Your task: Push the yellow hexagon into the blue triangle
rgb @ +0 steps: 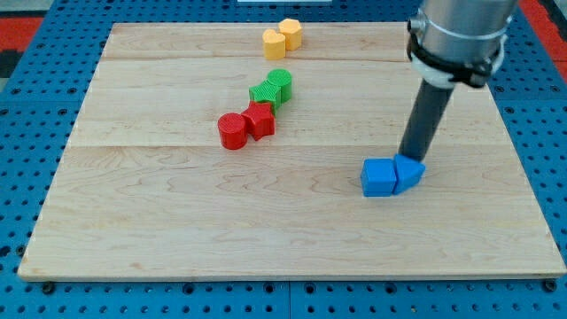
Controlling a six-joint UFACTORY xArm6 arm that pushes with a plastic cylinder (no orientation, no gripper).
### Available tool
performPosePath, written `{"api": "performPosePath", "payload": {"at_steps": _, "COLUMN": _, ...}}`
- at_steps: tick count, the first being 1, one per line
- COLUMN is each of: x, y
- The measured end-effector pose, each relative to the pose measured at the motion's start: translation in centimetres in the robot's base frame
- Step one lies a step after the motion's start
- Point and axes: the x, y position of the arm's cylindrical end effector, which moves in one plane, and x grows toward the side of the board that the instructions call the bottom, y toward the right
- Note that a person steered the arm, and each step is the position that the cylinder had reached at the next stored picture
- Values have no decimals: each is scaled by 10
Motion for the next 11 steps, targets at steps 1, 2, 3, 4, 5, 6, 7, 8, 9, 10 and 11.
{"api": "performPosePath", "payload": {"at_steps": 1, "x": -17, "y": 11}}
{"api": "performPosePath", "payload": {"at_steps": 2, "x": -67, "y": 23}}
{"api": "performPosePath", "payload": {"at_steps": 3, "x": -83, "y": 25}}
{"api": "performPosePath", "payload": {"at_steps": 4, "x": -83, "y": 30}}
{"api": "performPosePath", "payload": {"at_steps": 5, "x": -145, "y": -1}}
{"api": "performPosePath", "payload": {"at_steps": 6, "x": -225, "y": -62}}
{"api": "performPosePath", "payload": {"at_steps": 7, "x": -262, "y": -109}}
{"api": "performPosePath", "payload": {"at_steps": 8, "x": -282, "y": -123}}
{"api": "performPosePath", "payload": {"at_steps": 9, "x": -280, "y": -183}}
{"api": "performPosePath", "payload": {"at_steps": 10, "x": -271, "y": -224}}
{"api": "performPosePath", "payload": {"at_steps": 11, "x": -270, "y": -223}}
